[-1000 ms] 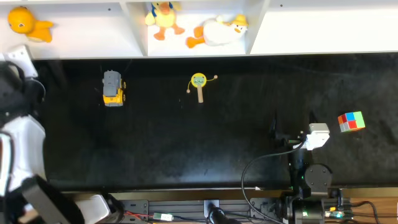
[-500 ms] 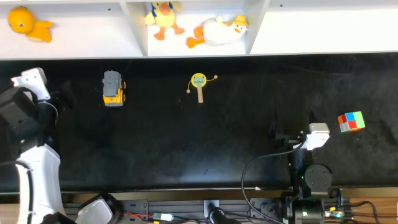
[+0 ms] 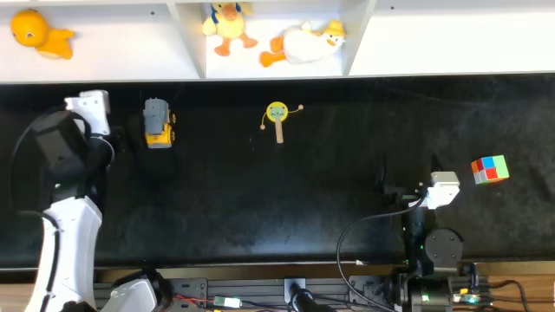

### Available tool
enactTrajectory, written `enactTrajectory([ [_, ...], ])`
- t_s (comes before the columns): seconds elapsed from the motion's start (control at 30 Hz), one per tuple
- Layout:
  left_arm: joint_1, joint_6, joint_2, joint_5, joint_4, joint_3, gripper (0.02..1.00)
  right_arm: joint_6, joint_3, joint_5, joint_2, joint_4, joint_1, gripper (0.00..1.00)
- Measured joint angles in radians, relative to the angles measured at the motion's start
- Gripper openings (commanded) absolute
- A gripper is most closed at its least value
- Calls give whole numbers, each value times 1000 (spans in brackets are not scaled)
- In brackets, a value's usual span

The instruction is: Store Toys

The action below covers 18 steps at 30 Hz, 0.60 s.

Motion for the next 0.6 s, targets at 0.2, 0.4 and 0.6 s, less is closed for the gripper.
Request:
enactTrajectory([
  [0.2, 0, -1, -58, 6, -120, -6, 987, 0, 0, 0, 0, 0, 0, 996],
  [0.4, 0, -1, -135, 16, -161, -13, 996, 0, 0, 0, 0, 0, 0, 996],
  [0.6, -34, -1, -139, 29, -148, -72, 998, 0, 0, 0, 0, 0, 0, 993],
])
